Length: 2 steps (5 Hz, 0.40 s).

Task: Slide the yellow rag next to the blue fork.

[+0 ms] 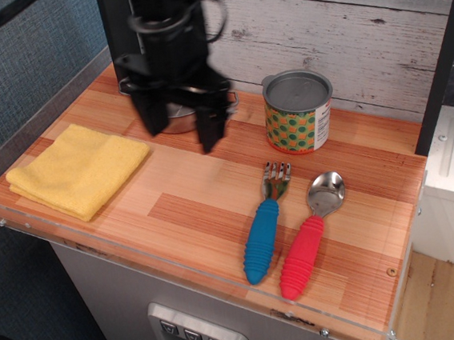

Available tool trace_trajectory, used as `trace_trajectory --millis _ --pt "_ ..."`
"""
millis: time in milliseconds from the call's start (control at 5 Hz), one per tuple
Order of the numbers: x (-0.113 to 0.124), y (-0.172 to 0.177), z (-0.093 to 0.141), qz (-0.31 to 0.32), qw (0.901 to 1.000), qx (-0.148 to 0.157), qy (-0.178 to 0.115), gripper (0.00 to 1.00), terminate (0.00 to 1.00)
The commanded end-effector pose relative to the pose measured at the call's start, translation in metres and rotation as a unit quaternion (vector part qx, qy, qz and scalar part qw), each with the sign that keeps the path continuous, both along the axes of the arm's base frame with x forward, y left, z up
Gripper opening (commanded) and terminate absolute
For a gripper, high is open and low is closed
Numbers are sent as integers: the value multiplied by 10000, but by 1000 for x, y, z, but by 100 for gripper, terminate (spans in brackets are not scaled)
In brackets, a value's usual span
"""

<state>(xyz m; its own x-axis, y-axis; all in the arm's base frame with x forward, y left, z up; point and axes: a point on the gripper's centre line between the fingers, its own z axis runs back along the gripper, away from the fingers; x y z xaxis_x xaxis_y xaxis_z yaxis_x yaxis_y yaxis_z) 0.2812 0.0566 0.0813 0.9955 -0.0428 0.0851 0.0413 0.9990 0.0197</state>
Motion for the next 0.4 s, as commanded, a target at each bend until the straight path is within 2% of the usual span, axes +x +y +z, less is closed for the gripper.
trace_trajectory --millis 0,200 --pt "-4 54 -8 562 9980 268 111 100 0" --pt "-6 69 -14 380 9979 524 74 100 0"
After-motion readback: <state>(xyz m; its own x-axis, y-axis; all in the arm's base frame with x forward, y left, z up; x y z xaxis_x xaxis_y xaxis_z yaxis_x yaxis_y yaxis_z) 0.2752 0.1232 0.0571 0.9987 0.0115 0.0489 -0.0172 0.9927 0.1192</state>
